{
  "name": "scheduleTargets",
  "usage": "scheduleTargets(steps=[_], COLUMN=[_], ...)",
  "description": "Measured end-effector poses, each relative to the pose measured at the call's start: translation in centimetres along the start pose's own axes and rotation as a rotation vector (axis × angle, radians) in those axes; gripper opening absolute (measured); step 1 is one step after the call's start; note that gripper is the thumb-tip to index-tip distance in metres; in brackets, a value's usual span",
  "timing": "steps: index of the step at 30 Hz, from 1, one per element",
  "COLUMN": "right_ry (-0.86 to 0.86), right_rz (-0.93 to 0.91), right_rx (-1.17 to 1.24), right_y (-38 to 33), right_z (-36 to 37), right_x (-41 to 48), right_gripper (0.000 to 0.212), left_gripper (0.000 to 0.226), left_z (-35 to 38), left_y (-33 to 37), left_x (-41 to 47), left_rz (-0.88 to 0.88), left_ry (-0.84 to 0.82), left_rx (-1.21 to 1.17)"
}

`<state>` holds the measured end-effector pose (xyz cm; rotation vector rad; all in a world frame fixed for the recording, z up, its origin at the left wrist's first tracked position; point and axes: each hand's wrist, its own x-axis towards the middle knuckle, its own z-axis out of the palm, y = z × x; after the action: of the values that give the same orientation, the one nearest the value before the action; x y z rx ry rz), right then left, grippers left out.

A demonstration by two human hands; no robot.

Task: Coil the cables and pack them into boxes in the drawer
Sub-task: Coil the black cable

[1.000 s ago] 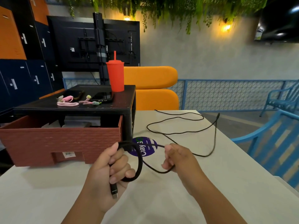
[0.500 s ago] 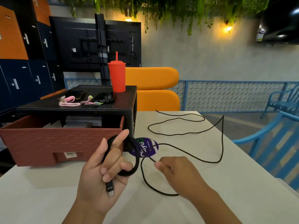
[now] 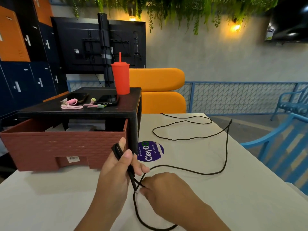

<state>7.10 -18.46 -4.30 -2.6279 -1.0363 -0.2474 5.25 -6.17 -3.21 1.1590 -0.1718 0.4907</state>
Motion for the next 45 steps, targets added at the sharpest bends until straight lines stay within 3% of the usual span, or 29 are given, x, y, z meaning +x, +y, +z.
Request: scheduleTargets(steps=[8, 10, 13, 16, 18, 21, 23, 29, 32, 36, 37, 41, 43, 45], right_ry=[-0.074, -0.070, 0.008, 0.080, 0.267, 0.587, 0.689, 0.928, 0.887, 0.622, 0.584, 0.438, 0.392, 0.346], right_rz=[0.087, 0.116, 0.183, 0.214, 0.227, 0.348, 0.408, 0.345, 0.323, 0.249, 0.185, -0.034, -0.078, -0.043], right_rx=[0.279, 0.303, 0.280, 0.128, -0.010, -0.053, -0.039, -0.115, -0.095, 0.170, 0.248, 0.477, 0.480, 0.439], right_y=[0.9, 1.4, 2.5, 3.8, 5.0, 6.9, 7.5, 7.6, 7.8, 6.2, 5.2, 1.7, 0.9, 0.9], right_z=[-2.3, -2.9, -3.9, -4.1, -4.0, -3.7, -3.4, -4.0, -4.3, -3.3, -3.0, -1.0, -0.4, -0.3], right_x=[-0.6, -0.7, -0.9, -0.9, -1.0, -1.6, -1.8, -2.3, -2.3, -1.4, -1.3, -0.5, -0.3, -0.2], right_gripper=[0.021, 0.021, 0.024, 0.023, 0.014, 0.039, 0.054, 0.055, 0.043, 0.008, 0.017, 0.036, 0.034, 0.036], left_gripper=[0.050, 0.061, 0.055, 0.038, 0.027, 0.030, 0.032, 0.027, 0.029, 0.042, 0.044, 0.035, 0.029, 0.033], left_z=[-1.3, -2.0, -2.3, -1.2, -0.6, -0.6, -0.4, 0.7, 1.2, 0.0, -0.3, -1.3, -1.5, -1.4], left_y=[-1.7, -1.9, -1.7, -1.3, -0.9, 0.0, 0.5, -0.3, -0.6, -0.7, -0.8, -1.8, -2.1, -1.8], left_x=[-0.2, 0.0, 0.1, -0.2, -0.3, -0.5, -0.8, -2.1, -2.5, -1.9, -1.5, -0.4, 0.0, 0.2], left_rz=[0.268, 0.282, 0.202, 0.070, -0.110, -0.318, -0.383, -0.488, -0.533, -0.587, -0.603, -0.600, -0.585, -0.564], left_ry=[-0.098, -0.111, -0.199, -0.323, -0.339, -0.442, -0.588, -0.961, -0.853, -0.539, -0.498, -0.566, -0.700, -0.665], left_rx=[0.823, 1.004, 1.168, 0.978, 0.701, 0.352, 0.129, -0.204, -0.170, -0.275, -0.324, -0.515, -0.682, -0.677])
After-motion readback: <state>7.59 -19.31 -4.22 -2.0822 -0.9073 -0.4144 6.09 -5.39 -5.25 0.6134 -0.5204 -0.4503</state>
